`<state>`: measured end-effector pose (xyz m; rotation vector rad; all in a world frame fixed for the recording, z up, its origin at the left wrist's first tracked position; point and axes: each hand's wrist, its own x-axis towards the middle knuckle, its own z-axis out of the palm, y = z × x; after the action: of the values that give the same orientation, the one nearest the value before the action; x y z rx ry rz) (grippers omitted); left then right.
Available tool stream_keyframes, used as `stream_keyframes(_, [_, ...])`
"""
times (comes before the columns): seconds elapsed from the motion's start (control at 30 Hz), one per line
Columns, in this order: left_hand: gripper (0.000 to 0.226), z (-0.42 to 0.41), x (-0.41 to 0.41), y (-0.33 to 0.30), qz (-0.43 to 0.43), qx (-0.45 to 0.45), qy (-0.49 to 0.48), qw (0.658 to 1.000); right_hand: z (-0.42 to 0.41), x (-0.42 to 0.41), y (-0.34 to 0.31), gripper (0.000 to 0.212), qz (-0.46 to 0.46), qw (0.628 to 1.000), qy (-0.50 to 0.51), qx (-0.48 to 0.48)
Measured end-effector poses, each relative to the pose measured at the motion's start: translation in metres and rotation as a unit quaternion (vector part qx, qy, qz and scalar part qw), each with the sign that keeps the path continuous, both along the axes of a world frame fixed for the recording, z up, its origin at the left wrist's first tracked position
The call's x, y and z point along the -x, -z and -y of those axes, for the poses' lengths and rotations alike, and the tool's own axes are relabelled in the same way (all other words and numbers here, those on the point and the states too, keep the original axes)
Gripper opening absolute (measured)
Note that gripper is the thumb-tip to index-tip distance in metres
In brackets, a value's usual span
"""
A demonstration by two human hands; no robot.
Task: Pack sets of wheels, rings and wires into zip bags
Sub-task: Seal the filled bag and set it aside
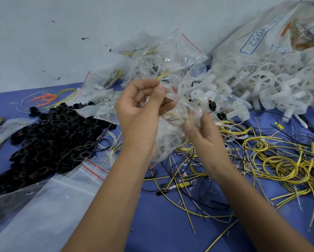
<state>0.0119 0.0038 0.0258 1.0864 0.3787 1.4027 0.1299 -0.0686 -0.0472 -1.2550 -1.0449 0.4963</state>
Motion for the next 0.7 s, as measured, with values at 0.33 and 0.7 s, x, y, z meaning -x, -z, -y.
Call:
stream_keyframes(0.33, [0.011,-0.018,0.017,0.012,-0.233,-0.162,-0.129,0.950,0.000,-0.010,-0.010,0.027,-0.145,0.985,0.055,-0.072])
stream_keyframes(0.7, [0.030,-0.039,0.048,0.027,-0.314,-0.086,0.304,0.895,0.004,-0.014,-0.089,0.046,-0.170,0.956,-0.160,-0.178])
